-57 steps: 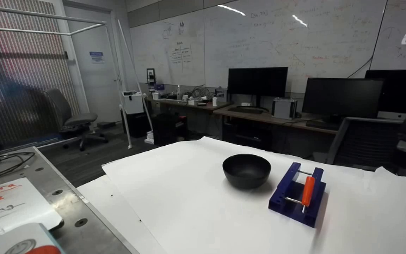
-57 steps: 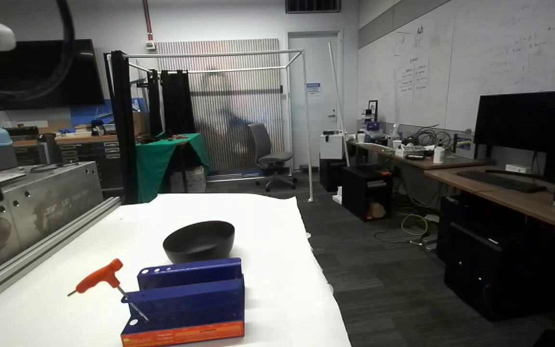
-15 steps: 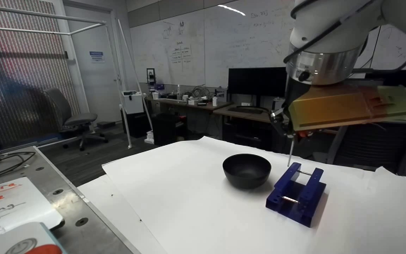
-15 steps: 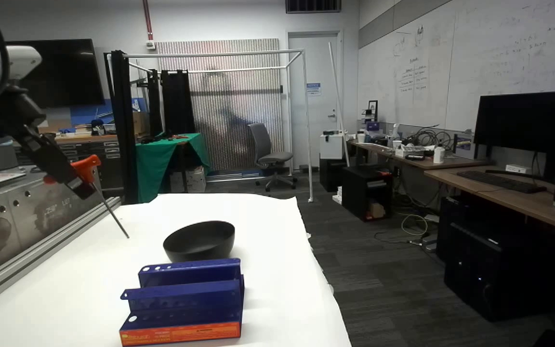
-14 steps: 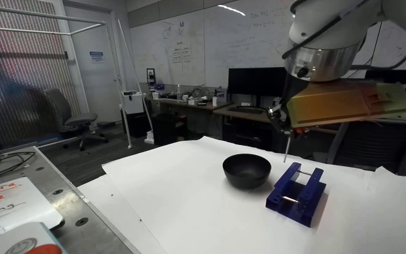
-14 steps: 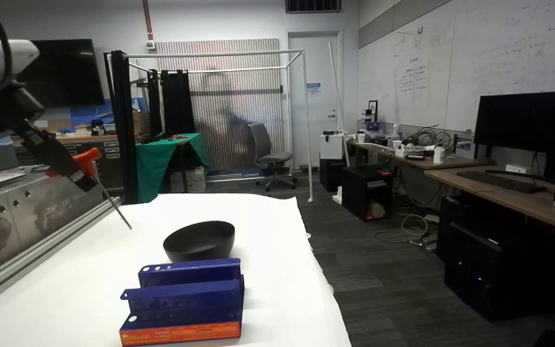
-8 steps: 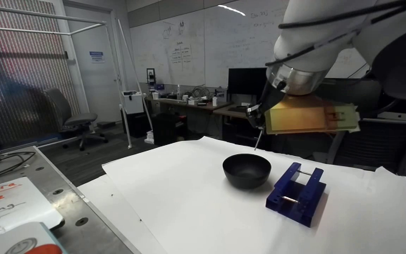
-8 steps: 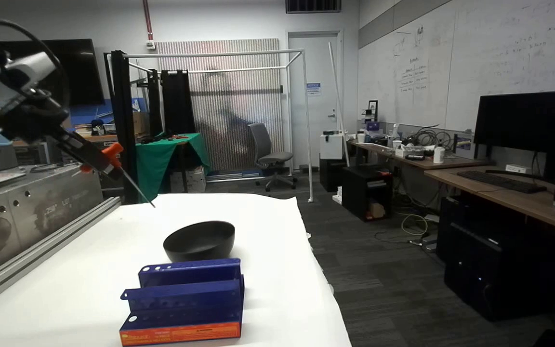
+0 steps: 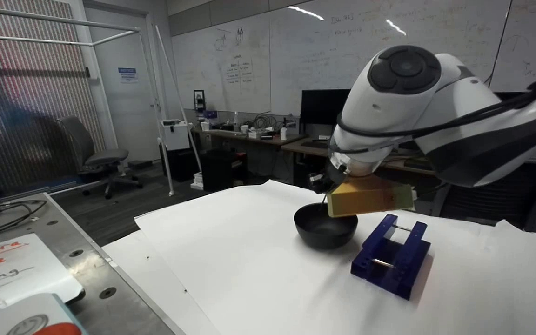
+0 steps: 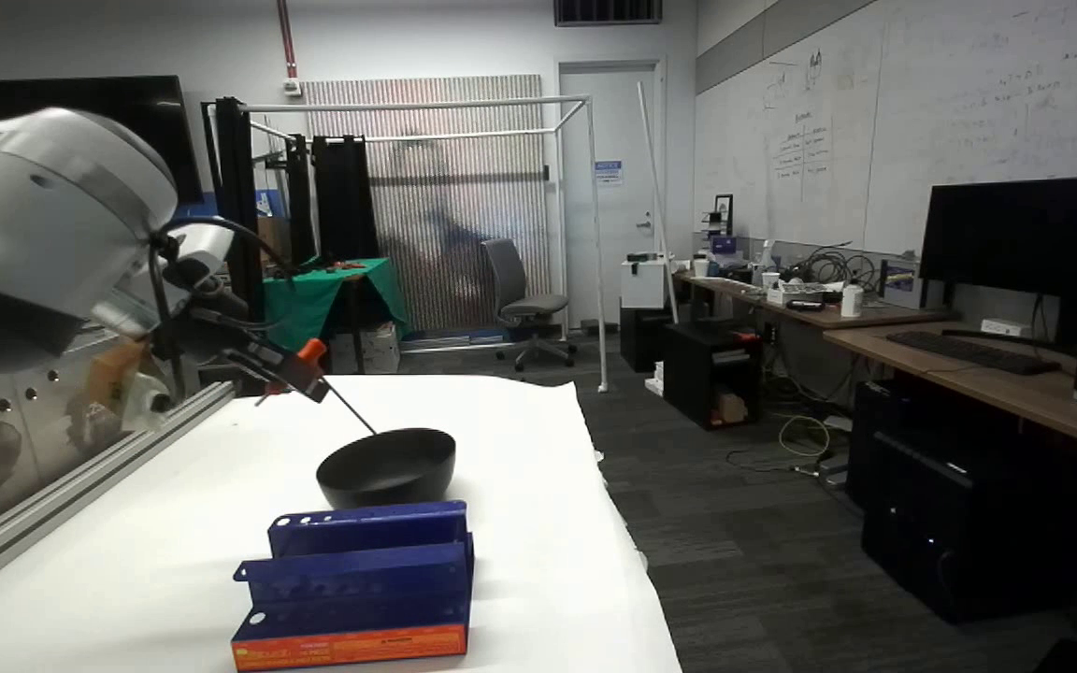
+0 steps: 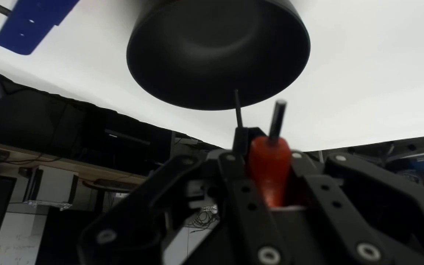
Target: Put the orange object in the bowl
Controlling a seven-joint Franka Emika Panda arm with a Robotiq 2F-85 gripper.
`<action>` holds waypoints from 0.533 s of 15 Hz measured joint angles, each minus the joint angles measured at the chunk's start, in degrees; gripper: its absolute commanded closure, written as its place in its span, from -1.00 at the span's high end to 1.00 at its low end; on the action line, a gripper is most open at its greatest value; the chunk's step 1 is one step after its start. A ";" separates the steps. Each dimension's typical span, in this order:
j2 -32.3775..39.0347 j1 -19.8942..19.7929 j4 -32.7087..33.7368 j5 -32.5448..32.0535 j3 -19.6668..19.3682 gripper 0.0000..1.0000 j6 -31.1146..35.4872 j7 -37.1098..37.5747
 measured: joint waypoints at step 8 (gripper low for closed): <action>10.80 0.04 4.75 -8.01 -3.29 -0.37 0.39 4.02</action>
